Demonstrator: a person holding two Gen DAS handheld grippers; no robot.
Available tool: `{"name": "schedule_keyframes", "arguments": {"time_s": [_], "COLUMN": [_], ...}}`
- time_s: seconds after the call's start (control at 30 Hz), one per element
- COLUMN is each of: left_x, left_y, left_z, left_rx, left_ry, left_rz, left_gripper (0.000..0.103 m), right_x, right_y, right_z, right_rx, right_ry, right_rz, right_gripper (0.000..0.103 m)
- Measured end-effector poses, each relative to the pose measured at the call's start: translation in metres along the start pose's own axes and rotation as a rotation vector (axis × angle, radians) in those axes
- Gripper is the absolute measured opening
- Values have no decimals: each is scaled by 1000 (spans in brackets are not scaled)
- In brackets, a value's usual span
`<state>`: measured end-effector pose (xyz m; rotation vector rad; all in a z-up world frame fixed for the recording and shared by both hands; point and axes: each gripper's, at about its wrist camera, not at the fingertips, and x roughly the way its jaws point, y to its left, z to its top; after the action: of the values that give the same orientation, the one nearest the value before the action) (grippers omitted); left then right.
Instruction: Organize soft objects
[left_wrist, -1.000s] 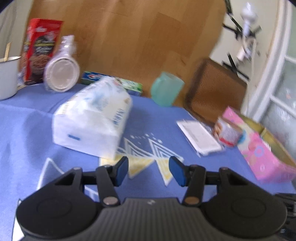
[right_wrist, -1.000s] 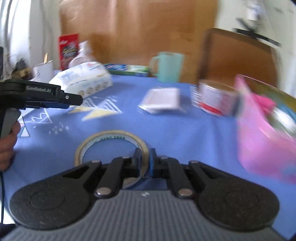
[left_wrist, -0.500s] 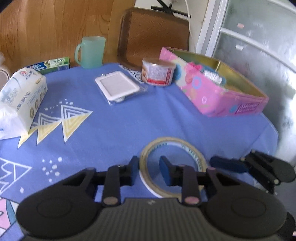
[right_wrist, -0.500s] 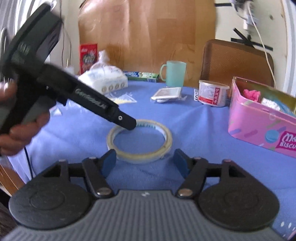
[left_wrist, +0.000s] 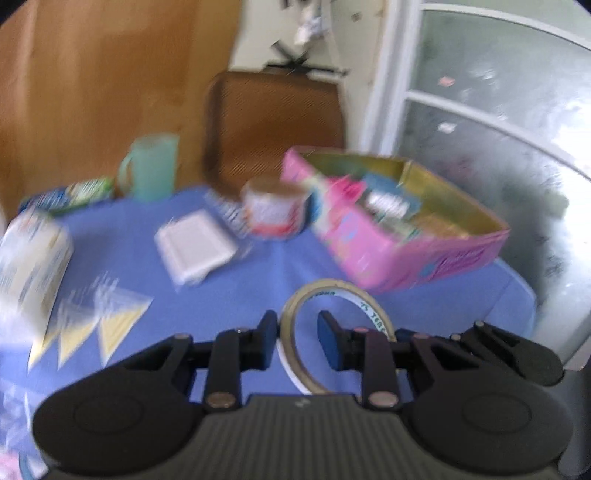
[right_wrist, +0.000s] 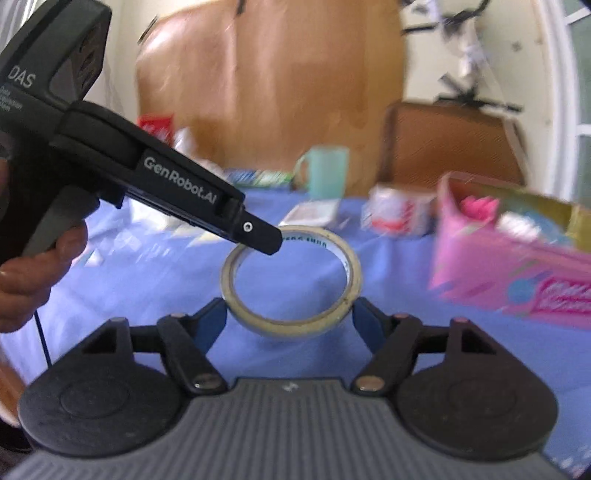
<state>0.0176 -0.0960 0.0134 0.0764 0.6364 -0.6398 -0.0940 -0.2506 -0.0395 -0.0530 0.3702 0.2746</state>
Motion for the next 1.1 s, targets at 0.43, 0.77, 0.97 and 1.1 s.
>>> {"name": "schedule_keyframes", "arguments": {"time_s": [0.43,0.77,0.97,1.1], "left_x": [103,125,89,62], "left_y": [-111,-101,-60,-14], "left_z": [99,81,54,27], "left_rx": [126,86,29,-25], "left_ry": [-73,-59,-51,-32], "left_rz": [-158,-70,-74,-20], "left_gripper": [30,36,36,36], "right_x": [-10,26,7,-4], "right_y": [-124,-185,-163,-137], "right_z": [31,18,20,25], "right_rx": [71,187,200,209], "right_ry": [-122,-40,-106,-152], "right_rz": [-342,-534,-499,-445], "right_gripper": [77,77,77,76]}}
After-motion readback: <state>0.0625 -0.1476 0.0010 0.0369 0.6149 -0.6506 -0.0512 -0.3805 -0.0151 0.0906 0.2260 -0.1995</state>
